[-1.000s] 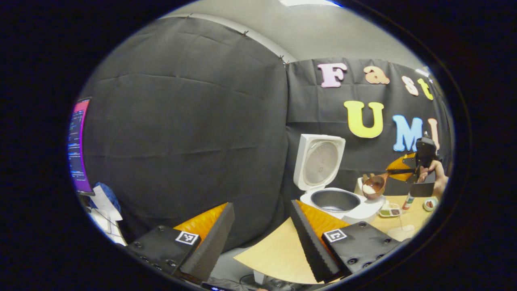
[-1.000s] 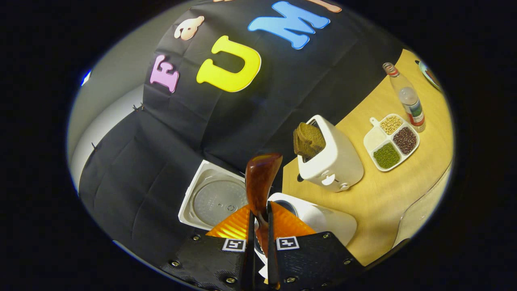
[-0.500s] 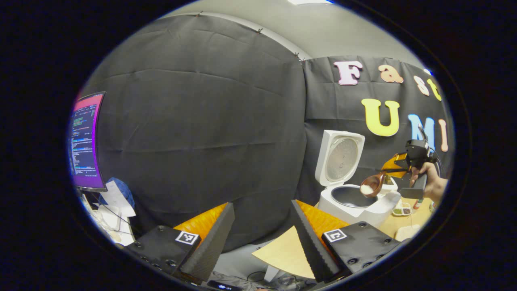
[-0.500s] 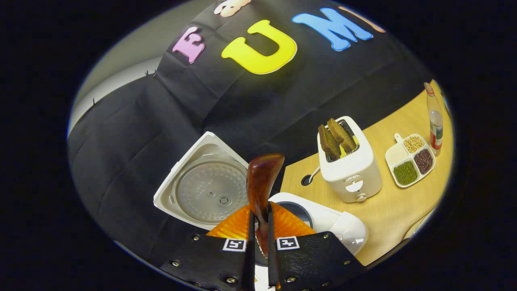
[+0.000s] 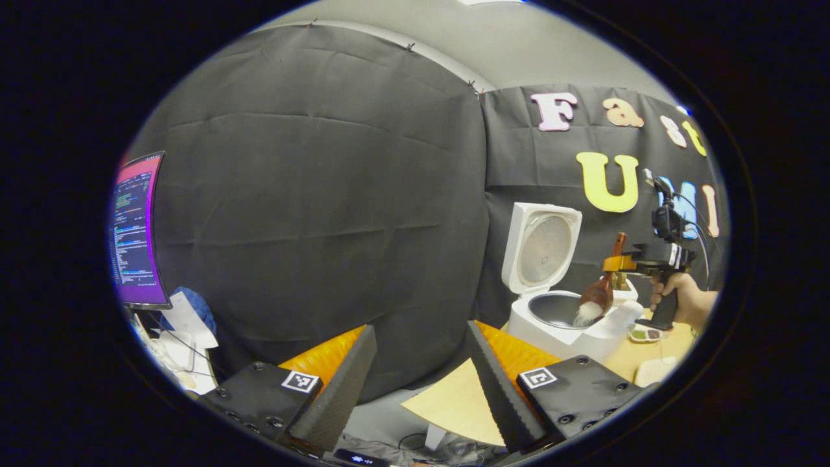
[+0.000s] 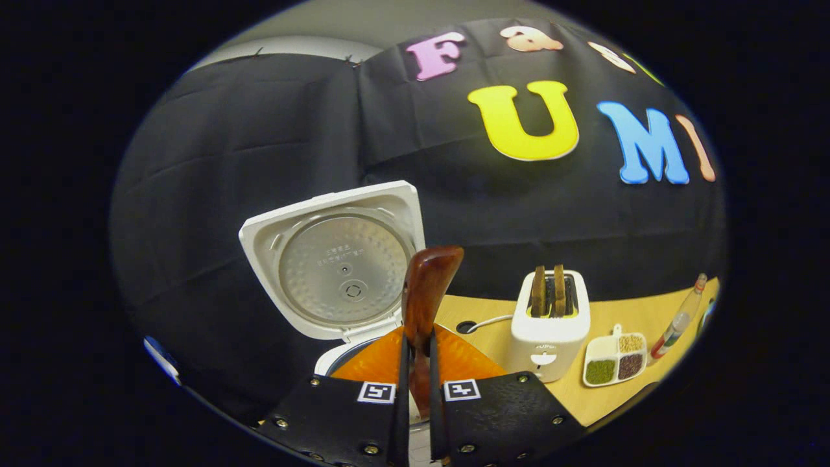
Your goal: Close the left gripper, press the button to open the rice cooker; take a wooden spoon from the chopstick holder with the right hand, scoop a spoonful of rice and pour it into the rice cooker, then put the wooden spoon back into the chopstick holder.
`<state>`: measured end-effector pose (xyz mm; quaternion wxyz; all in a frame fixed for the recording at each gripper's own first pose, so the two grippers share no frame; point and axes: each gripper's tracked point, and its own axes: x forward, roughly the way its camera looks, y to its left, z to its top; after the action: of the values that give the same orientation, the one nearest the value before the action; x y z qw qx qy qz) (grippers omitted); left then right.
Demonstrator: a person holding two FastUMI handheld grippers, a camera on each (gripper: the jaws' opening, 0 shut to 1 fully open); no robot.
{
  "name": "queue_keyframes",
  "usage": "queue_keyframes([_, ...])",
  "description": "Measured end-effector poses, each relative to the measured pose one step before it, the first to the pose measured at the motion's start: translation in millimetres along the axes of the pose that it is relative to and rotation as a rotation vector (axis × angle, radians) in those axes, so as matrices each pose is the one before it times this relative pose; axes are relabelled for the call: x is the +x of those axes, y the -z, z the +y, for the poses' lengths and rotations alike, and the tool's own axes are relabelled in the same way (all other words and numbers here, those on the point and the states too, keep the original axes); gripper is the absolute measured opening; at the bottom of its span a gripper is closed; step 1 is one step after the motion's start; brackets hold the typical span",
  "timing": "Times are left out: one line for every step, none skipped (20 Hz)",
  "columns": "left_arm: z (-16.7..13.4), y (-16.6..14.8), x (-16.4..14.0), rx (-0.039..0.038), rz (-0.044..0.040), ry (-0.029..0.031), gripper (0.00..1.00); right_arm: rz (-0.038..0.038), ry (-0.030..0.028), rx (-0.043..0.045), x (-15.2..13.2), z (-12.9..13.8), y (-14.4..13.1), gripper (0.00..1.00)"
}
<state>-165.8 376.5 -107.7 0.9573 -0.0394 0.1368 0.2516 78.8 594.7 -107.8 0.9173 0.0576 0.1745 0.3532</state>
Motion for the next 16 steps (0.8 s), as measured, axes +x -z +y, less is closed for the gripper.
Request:
queue_keyframes([-2.34, 1.51, -0.33, -0.00196, 0.00434, 0.00347, 0.96, -0.01484, 0.00205, -0.04737, -1.66, 4.01, -0.43, 0.12])
queue_keyframes([-2.66, 2.62, -0.53, -0.00047, 0.00215, 0.00296, 0.96, -0.01373, 0.00038, -0.05176, -2.98, 4.12, -0.87, 0.13])
queue_keyframes([-1.81, 0.31, -0.85, 0.00173, -0.00074, 0.00207, 0.92, -0.01572, 0.00228, -0.05601, -2.66, 4.17, -1.88, 0.13])
queue_keyframes([-0.13, -1.07, -1.13, 0.00301, -0.00238, 0.00159, 0.92, -0.01308, -0.00031, -0.05399, -2.33, 2.66, -0.90, 0.13])
queue_keyframes([0.18, -0.10, 0.28, 0.00321, 0.00060, -0.00023, 0.92, -0.01083, 0.00138, -0.04883, 0.29, 1.14, 0.38, 0.13])
queue_keyframes([-0.57, 3.37, 1.28, 0.00100, 0.00170, -0.00120, 0.96, -0.00749, 0.00101, -0.04287, -0.70, 1.53, -0.16, 0.13])
queue_keyframes([0.05, -0.34, 0.15, -0.00120, 0.00007, -0.00174, 0.92, -0.00724, 0.00135, -0.03341, -1.49, 1.82, -0.45, 0.13])
queue_keyframes([0.89, -0.65, -1.26, -0.00164, -0.00166, -0.00317, 0.92, -0.00551, 0.00010, -0.02338, -1.09, 1.95, 1.57, 0.13])
queue_keyframes([0.98, -0.51, 0.27, -0.00007, -0.00379, -0.00169, 0.92, -0.00317, 0.00047, -0.01529, -0.54, -0.15, -1.16, 0.13])
queue_keyframes([0.31, 1.14, -1.97, 0.00168, -0.00374, -0.00184, 0.92, -0.00624, 0.00259, -0.00953, -1.78, -0.13, -2.13, 0.13])
queue_keyframes([0.20, 0.33, 0.42, 0.00202, -0.00154, -0.00018, 0.96, -0.00891, 0.00493, -0.01058, -0.51, -0.93, -2.86, 0.13])
queue_keyframes([0.27, -0.34, -0.53, 0.00079, -0.00010, -0.00056, 0.96, -0.00729, 0.00286, -0.00757, -1.79, -1.69, -3.52, 0.13])
queue_keyframes([-1.20, -0.82, 1.30, -0.00200, -0.00055, 0.00228, 0.96, -0.00333, -0.00184, -0.00064, -1.00, -0.99, -2.31, 0.13])
queue_keyframes([-0.67, -0.06, -0.38, -0.00155, -0.00404, 0.00344, 0.96, -0.00039, -0.00308, 0.00782, -0.81, -0.34, -0.96, 0.13])
queue_keyframes([-0.78, -0.89, -0.22, 0.00011, -0.00522, 0.00477, 0.92, 0.00545, -0.00826, 0.02002, -0.91, -0.98, 0.37, 0.13])
queue_keyframes([-0.20, -1.00, -1.48, 0.00113, -0.00392, 0.00483, 0.92, 0.01074, -0.00942, 0.03132, -0.55, -1.10, -0.17, 0.13])
